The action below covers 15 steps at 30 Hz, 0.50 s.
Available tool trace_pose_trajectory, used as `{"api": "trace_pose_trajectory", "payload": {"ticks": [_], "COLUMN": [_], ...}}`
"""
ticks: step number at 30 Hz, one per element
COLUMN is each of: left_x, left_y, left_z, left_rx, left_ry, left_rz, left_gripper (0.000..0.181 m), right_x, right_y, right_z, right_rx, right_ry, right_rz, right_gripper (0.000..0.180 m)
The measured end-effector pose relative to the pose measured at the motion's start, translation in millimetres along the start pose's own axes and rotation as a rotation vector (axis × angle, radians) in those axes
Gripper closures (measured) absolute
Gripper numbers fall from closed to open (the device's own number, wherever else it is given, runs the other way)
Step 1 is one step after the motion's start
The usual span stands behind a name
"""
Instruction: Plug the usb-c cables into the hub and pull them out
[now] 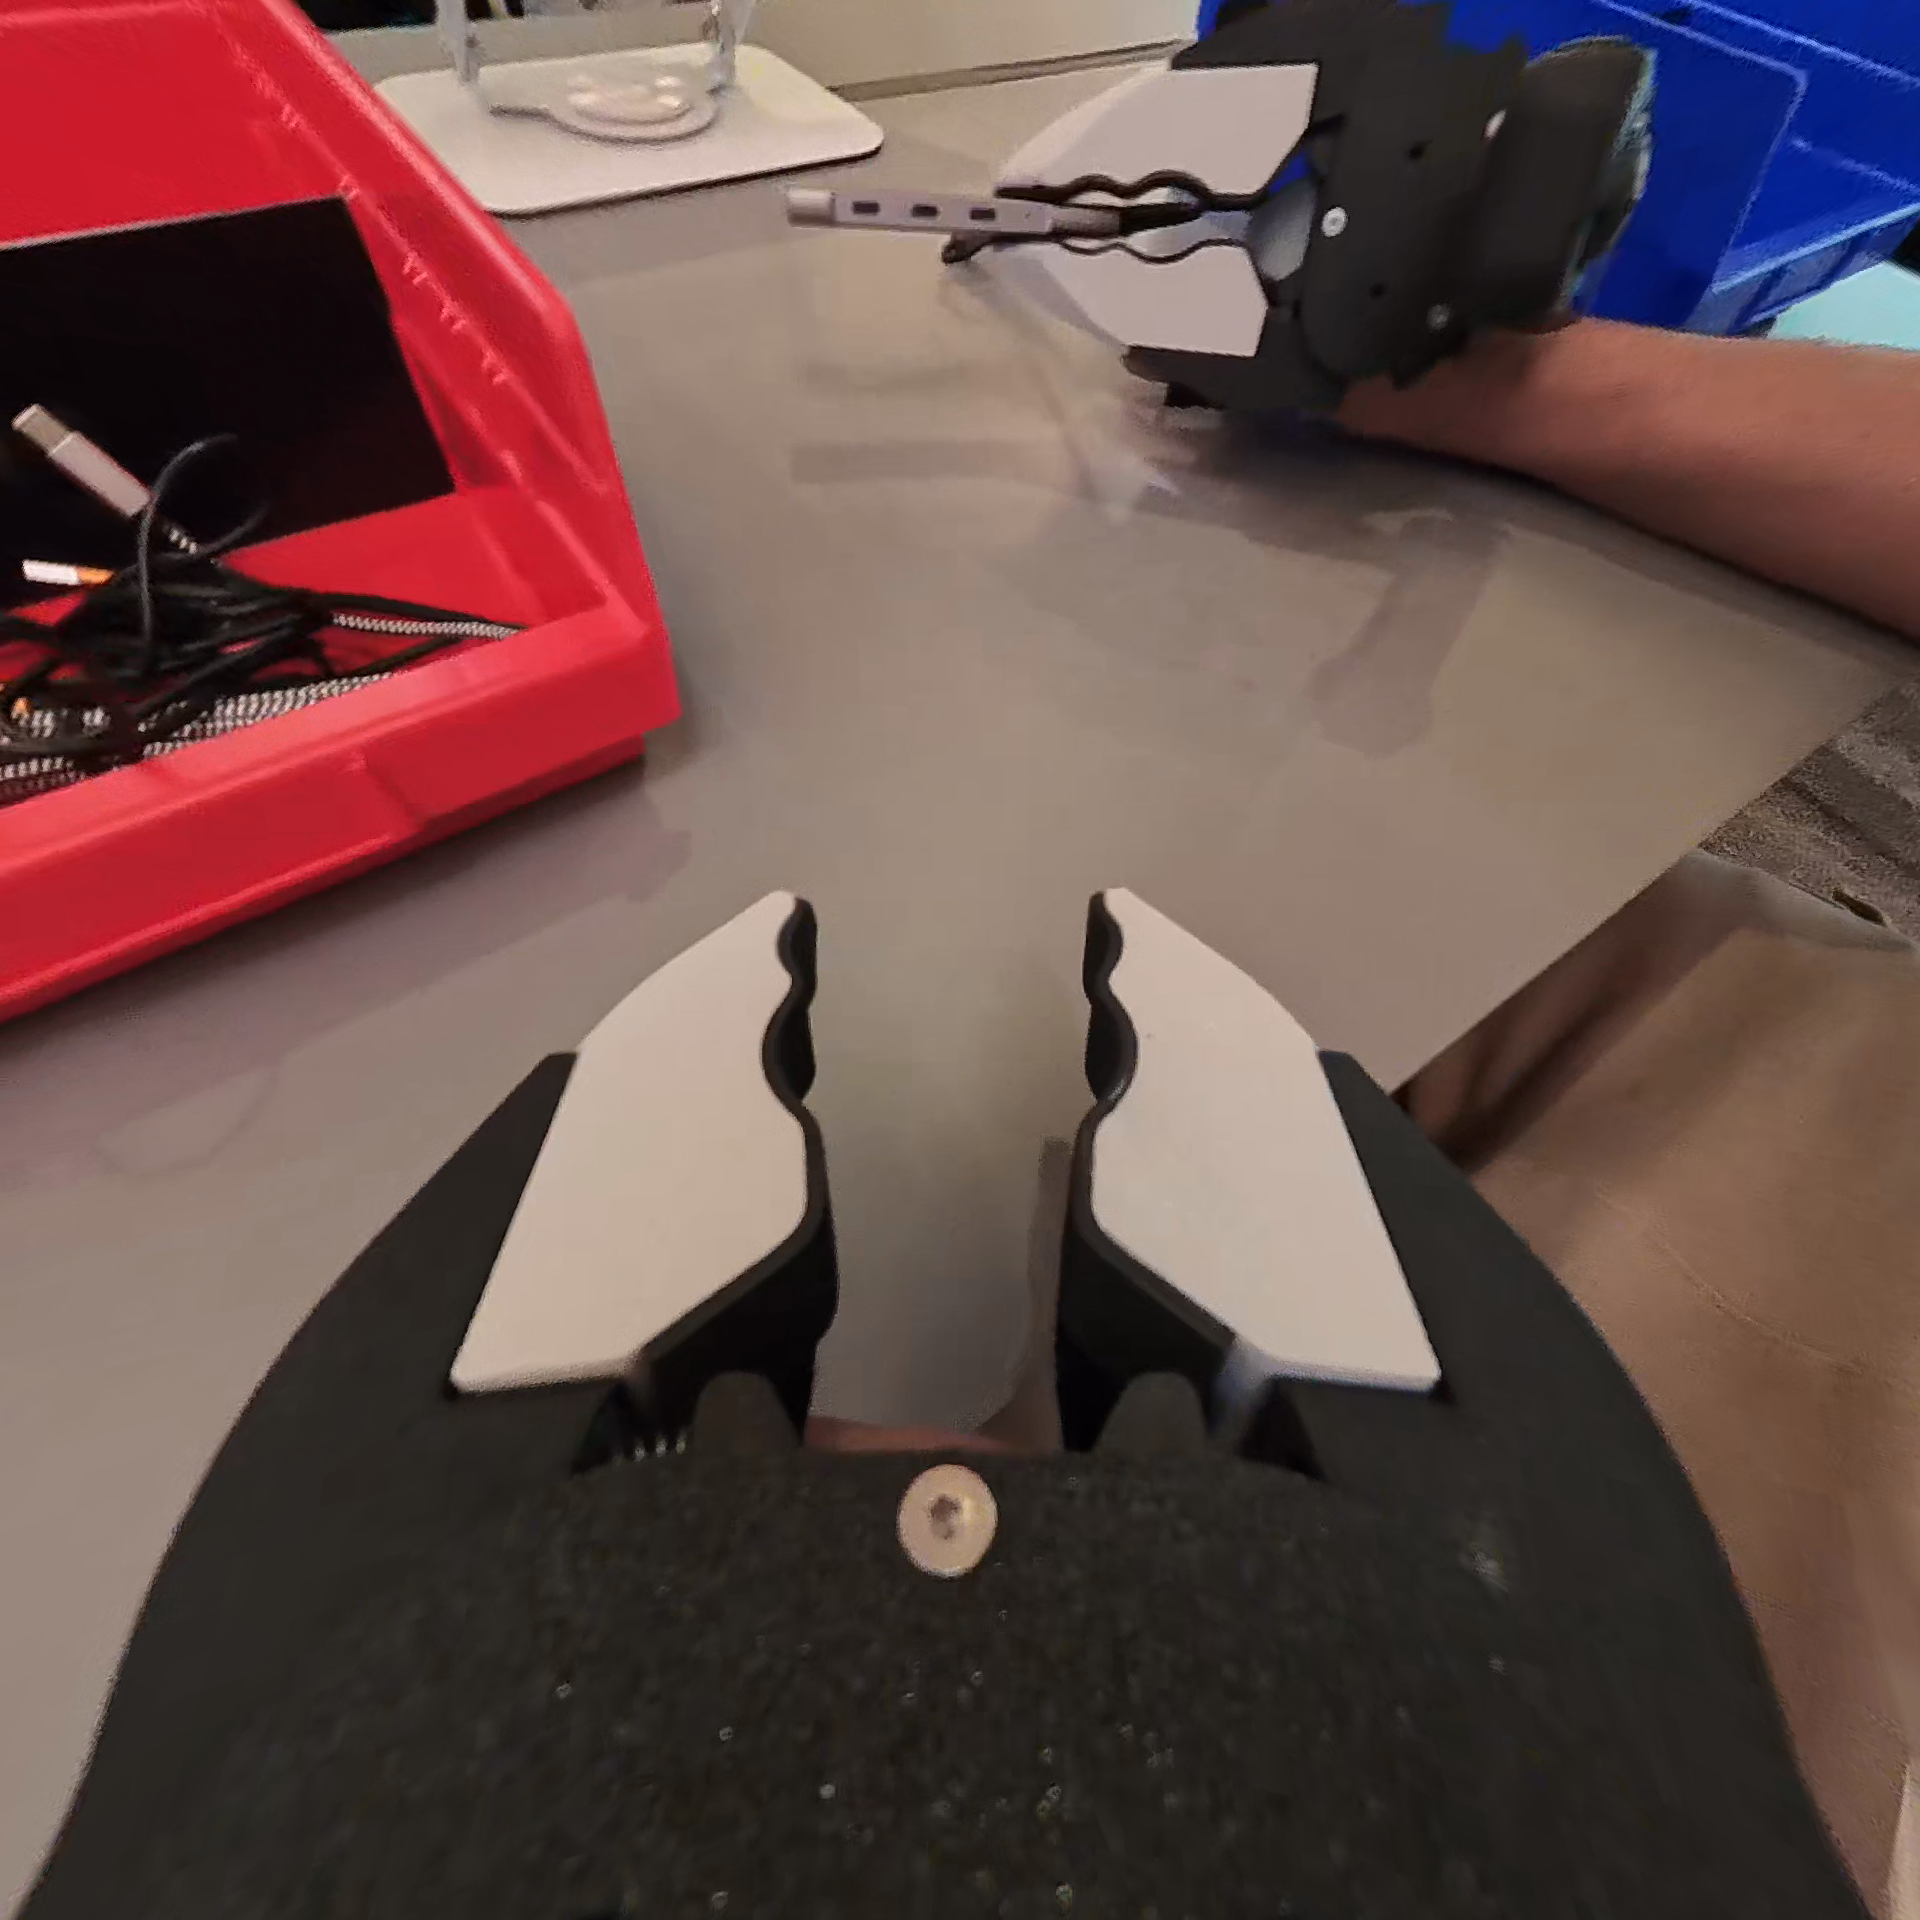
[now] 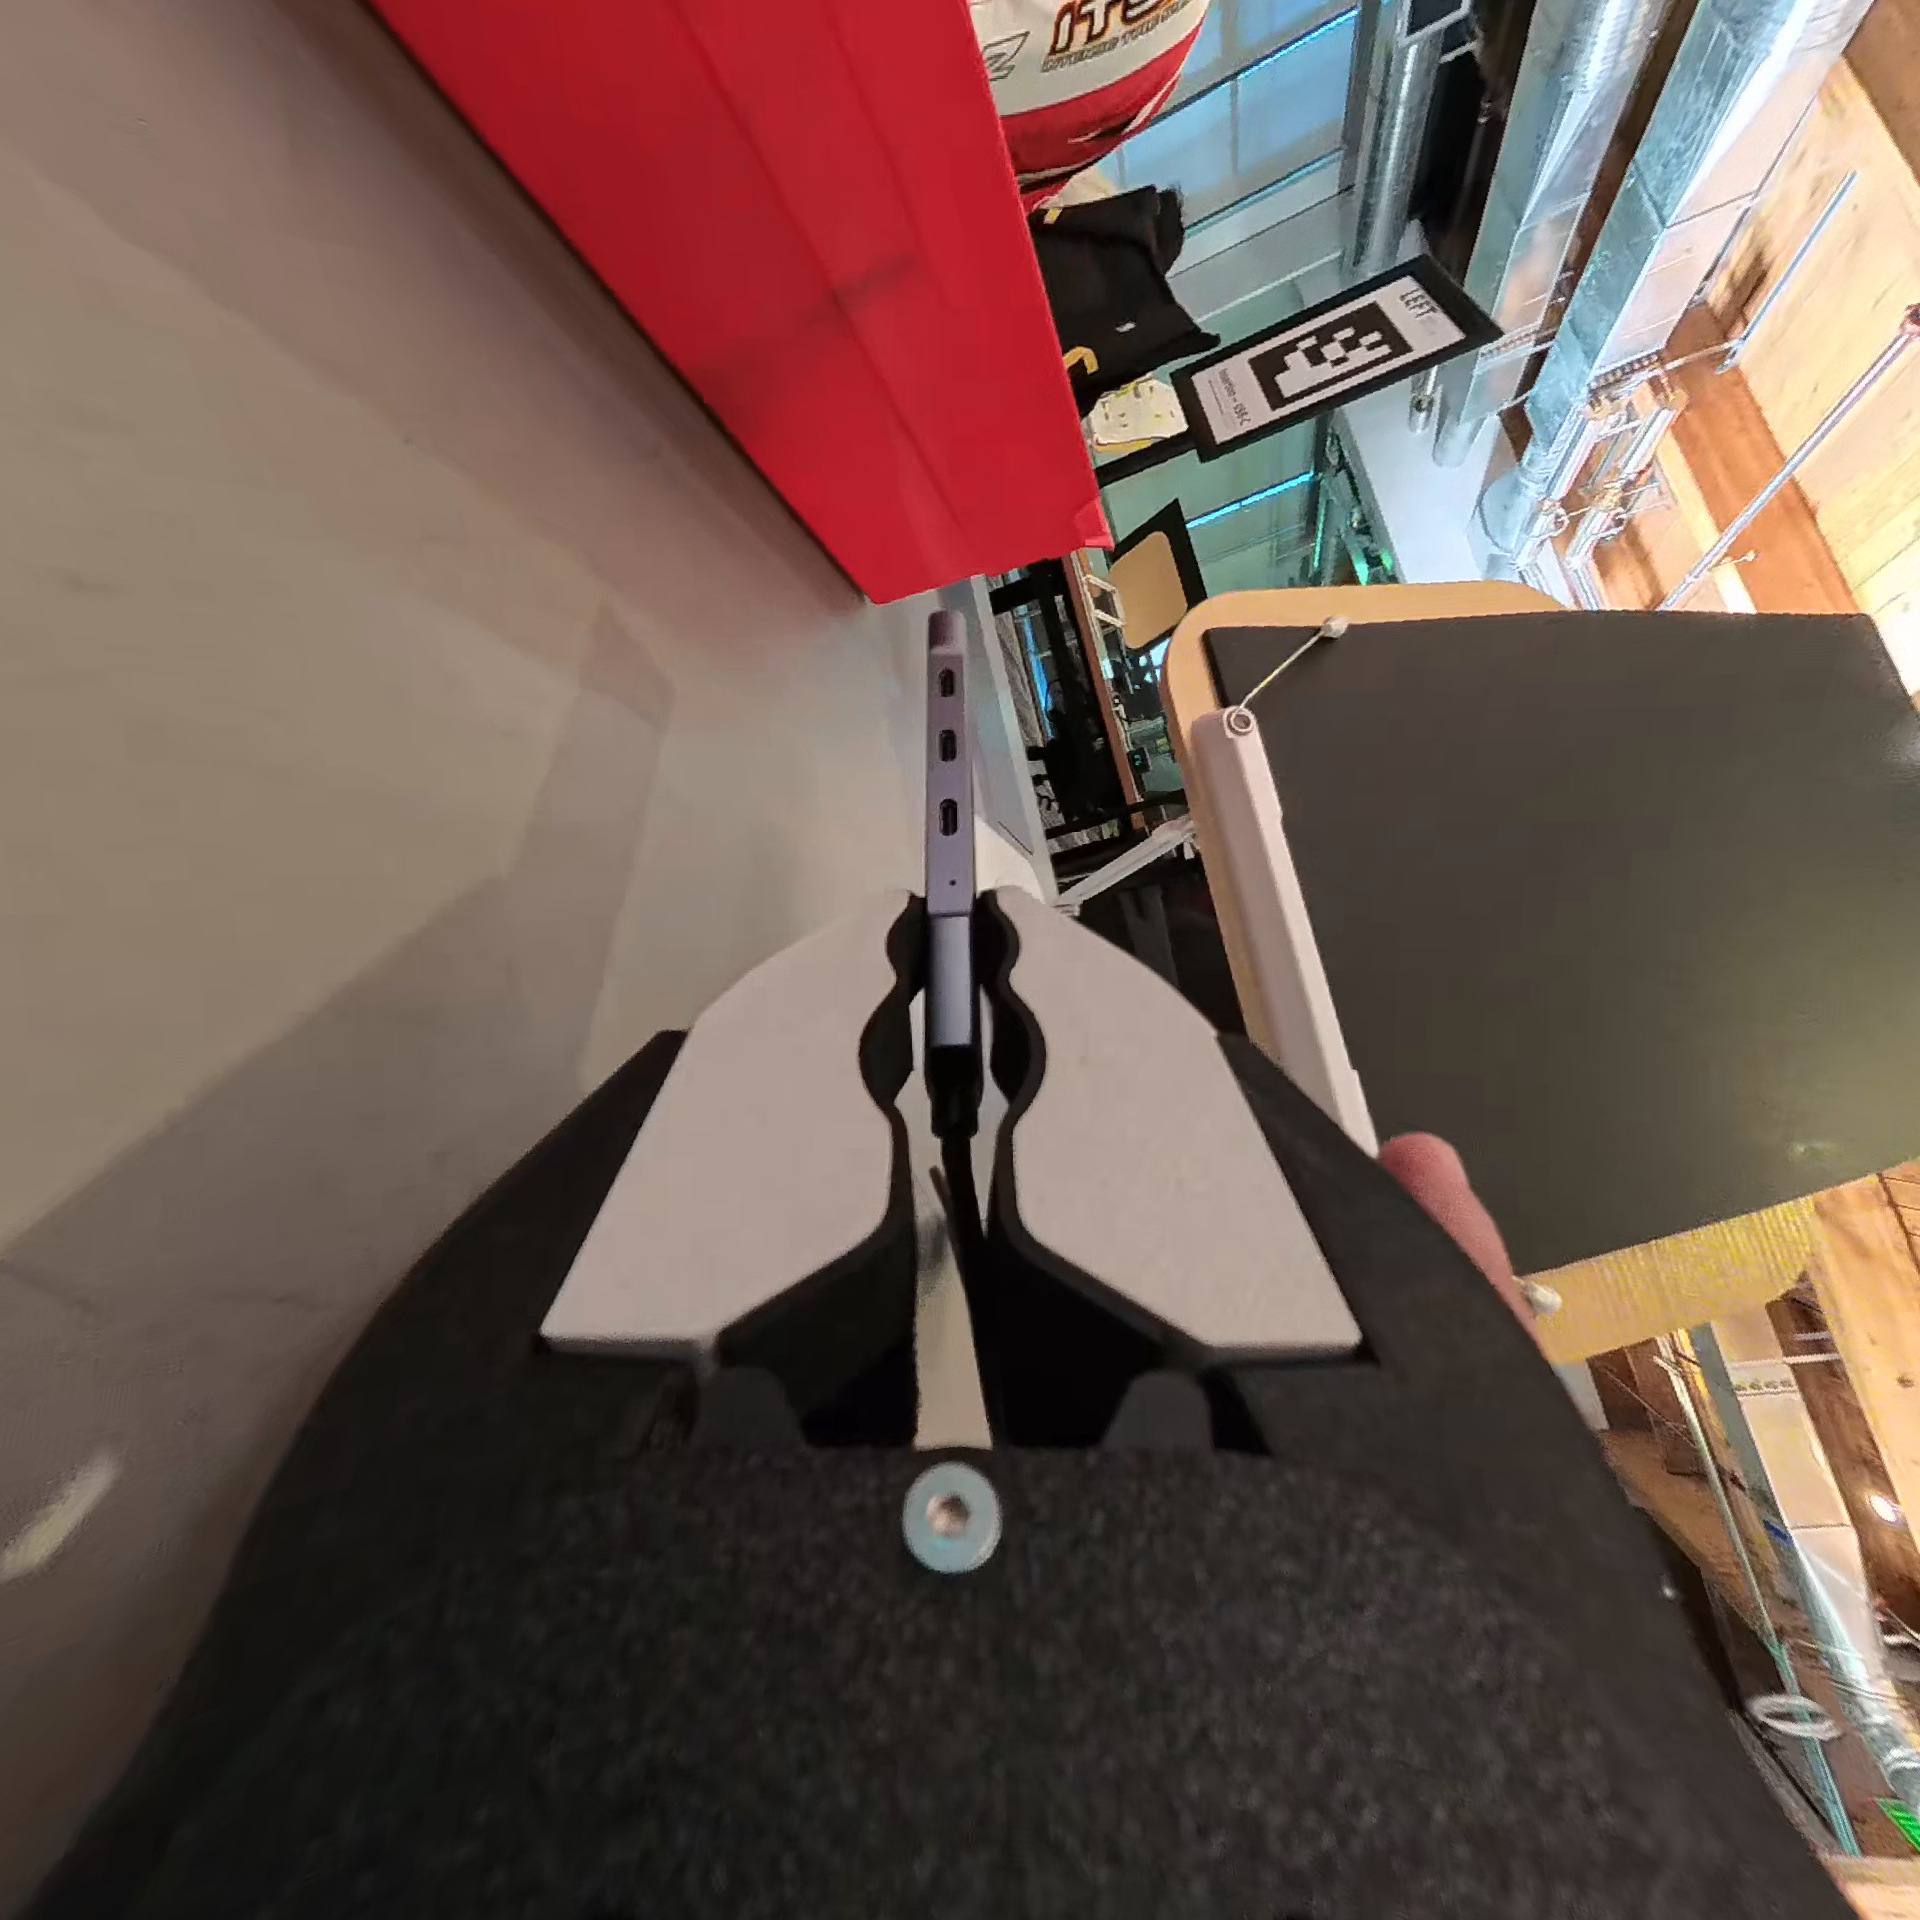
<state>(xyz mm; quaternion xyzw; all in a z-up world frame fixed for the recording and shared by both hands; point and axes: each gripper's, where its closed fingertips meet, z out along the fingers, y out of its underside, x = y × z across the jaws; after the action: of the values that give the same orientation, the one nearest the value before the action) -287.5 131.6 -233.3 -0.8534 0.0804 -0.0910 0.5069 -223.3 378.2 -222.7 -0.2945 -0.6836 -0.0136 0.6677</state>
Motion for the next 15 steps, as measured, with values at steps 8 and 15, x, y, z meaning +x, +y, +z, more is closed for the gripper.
{"api": "trace_pose_trajectory", "payload": {"ticks": [8,15], "left_x": [-51.5,-148.3], "left_y": [-97.7,-73.0], "left_z": [-18.0,49.9], "left_rx": [0.011,-0.622], "left_ry": [-0.009,-0.04], "left_rz": [0.15,0.278], "left_gripper": [0.145,0.133], "right_x": [-6.7,-1.1], "right_y": [-1.7,2.1], "right_z": [1.0,0.1], "right_rx": [0.011,0.006], "right_ry": [-0.03,-0.017], "right_rz": [-0.019,0.021], "right_gripper": [0.171,0.171]}}
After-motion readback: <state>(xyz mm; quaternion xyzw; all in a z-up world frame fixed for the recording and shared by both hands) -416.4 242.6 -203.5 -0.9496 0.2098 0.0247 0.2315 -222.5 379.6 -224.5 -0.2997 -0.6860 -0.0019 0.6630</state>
